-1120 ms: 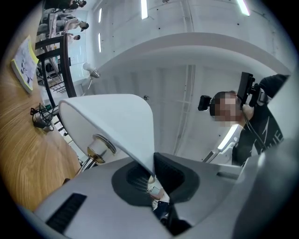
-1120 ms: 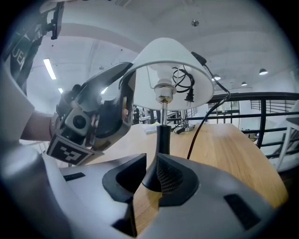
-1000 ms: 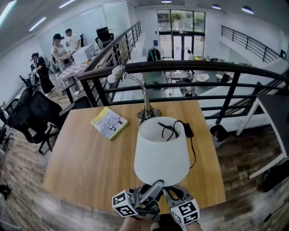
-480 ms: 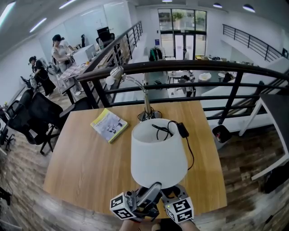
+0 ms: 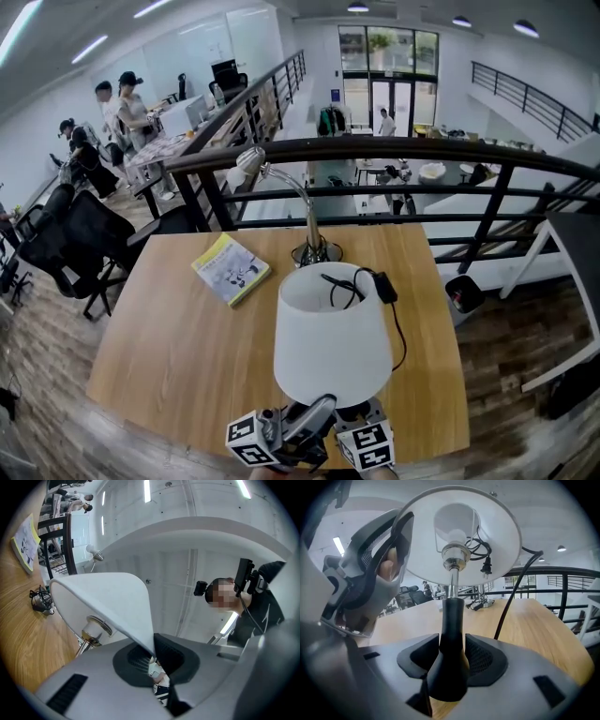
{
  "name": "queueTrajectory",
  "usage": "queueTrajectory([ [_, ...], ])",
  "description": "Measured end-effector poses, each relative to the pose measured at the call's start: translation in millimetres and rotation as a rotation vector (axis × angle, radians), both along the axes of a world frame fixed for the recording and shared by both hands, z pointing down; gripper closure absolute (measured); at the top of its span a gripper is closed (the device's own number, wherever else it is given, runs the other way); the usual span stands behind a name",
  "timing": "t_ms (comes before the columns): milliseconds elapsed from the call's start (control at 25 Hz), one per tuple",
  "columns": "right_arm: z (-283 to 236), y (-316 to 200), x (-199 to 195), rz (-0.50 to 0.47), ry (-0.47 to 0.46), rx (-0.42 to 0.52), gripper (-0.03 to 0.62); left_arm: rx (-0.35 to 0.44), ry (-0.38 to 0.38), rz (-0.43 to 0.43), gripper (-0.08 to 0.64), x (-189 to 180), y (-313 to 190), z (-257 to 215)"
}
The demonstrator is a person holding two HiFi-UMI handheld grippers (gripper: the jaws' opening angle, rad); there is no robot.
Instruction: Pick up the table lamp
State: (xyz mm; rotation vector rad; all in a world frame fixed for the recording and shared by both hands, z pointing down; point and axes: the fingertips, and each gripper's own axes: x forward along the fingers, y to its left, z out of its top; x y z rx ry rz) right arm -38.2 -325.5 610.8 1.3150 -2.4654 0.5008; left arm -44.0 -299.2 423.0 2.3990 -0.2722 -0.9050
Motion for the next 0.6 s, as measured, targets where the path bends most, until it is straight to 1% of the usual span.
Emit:
queueTrajectory([
  [280, 2.9, -6.2, -2.0, -0.01, -0.017, -0.007, 0.436, -0.004, 0.008, -0.008, 0.546, 1.9, -7.3, 0.1],
  [600, -0.3, -3.8, 0.3, 0.001, -0.035, 0.025, 0.436, -0.024, 0.017, -0.03, 0.546, 1.9, -8.3, -5.1],
])
